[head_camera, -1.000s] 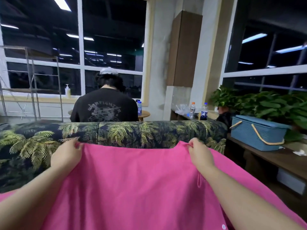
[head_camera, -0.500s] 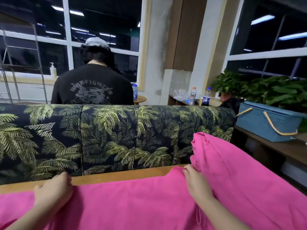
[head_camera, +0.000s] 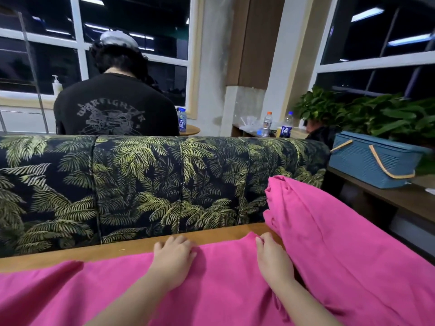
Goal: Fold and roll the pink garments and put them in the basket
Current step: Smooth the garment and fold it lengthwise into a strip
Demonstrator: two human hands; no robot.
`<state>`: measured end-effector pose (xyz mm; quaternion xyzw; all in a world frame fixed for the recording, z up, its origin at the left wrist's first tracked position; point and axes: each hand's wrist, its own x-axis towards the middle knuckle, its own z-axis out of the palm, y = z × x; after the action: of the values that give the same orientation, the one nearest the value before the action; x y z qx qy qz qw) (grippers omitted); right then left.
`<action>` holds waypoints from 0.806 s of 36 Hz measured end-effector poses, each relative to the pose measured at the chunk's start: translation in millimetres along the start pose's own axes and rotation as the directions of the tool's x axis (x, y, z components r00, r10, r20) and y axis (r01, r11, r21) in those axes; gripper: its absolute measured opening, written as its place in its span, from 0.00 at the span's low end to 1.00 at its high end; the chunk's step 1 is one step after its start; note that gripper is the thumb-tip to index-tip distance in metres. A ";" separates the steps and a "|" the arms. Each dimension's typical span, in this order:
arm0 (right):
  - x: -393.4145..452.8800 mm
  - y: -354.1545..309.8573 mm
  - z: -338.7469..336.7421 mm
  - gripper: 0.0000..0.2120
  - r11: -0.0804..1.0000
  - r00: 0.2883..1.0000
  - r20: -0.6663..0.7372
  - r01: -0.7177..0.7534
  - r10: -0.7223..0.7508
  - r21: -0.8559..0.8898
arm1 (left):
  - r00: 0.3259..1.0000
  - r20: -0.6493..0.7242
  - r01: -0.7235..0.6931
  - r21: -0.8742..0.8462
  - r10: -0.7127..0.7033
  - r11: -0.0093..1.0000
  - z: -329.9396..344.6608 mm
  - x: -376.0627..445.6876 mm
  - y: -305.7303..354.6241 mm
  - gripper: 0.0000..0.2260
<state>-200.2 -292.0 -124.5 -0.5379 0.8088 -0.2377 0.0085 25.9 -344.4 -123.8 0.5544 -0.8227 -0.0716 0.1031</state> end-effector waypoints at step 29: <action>23.1 47.6 -21.2 0.16 0.868 0.860 -0.217 0.387 -0.461 -0.311 | 0.946 -0.318 -0.076 -0.002 0.072 0.997 38.2 9.0 15.8 0.15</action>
<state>-256.9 -289.5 -118.9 -0.6606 0.6856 -0.2016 -0.2300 -1.1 -346.6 -156.3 0.5266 -0.8152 0.0166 0.2405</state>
